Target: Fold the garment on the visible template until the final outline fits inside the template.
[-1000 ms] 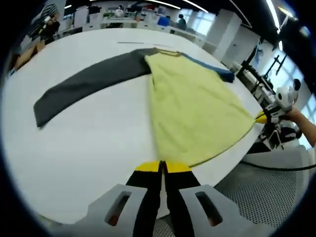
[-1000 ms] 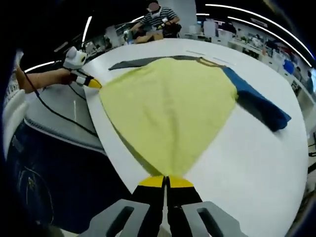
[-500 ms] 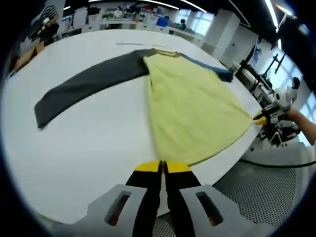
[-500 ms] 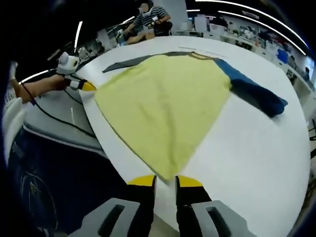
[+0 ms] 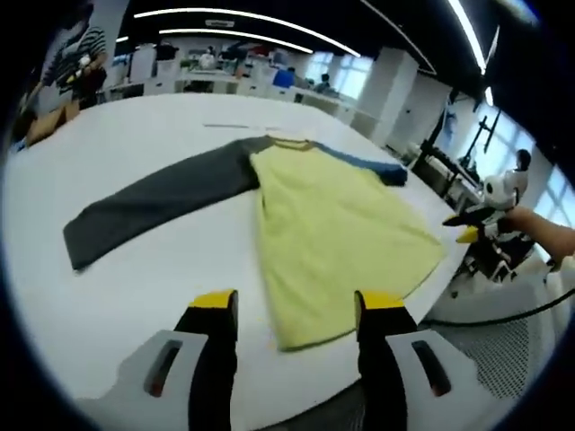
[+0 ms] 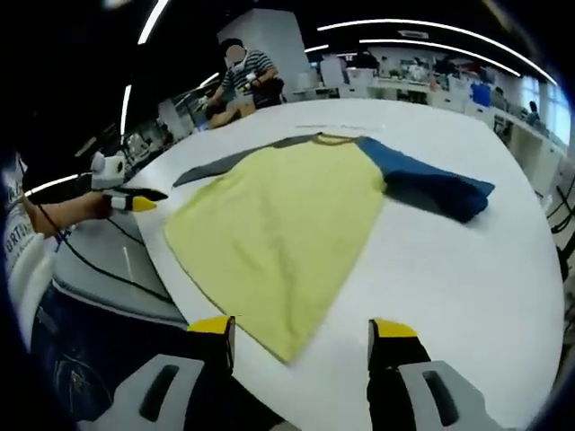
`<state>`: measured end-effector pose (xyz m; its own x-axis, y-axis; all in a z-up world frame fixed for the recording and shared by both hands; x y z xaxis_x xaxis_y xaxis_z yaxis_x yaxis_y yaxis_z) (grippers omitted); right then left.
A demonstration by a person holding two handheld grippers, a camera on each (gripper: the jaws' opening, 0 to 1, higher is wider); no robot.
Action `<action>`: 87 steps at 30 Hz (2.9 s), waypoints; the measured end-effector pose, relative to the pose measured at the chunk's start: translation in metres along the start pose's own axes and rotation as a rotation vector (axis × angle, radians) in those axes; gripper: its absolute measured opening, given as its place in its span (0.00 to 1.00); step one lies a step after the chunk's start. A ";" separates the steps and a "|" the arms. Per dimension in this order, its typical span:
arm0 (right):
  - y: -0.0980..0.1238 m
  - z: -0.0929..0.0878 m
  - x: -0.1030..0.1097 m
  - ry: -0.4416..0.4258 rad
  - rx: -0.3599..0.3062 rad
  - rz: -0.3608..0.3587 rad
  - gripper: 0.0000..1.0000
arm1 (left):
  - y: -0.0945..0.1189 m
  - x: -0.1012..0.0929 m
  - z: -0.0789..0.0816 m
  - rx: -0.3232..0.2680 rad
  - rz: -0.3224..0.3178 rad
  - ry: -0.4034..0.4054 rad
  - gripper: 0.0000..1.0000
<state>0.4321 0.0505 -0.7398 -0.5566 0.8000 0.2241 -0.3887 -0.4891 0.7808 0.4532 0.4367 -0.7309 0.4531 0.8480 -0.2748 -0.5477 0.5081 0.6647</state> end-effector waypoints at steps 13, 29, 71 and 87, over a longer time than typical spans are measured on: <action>0.018 0.037 -0.050 -0.026 -0.153 -0.134 0.70 | 0.000 -0.021 0.021 -0.079 -0.055 -0.102 0.82; 0.029 0.068 -0.108 -0.039 -0.193 -0.260 0.67 | 0.008 -0.041 0.042 -0.152 -0.101 -0.196 0.99; -0.037 0.102 -0.188 -0.218 -0.150 -0.328 0.18 | 0.010 -0.029 0.051 -0.149 -0.048 -0.182 0.93; -0.035 0.117 -0.184 -0.251 -0.221 -0.328 0.00 | 0.014 -0.020 0.049 -0.159 -0.022 -0.158 0.89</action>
<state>0.6342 -0.0395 -0.7400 -0.1940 0.9708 0.1409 -0.6766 -0.2364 0.6974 0.4711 0.4191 -0.6821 0.5635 0.8089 -0.1676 -0.6352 0.5540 0.5382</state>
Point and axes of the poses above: the point that each gripper's makers call its tool centre point, and the gripper's own axes: y roughly backward along the fingers, x roughly to its left, z roughly out of its top, the point moved 2 cm from there along y, roughly backward along the fingers, and after that the axes turned 8 degrees about x, right-handed, at the moved point
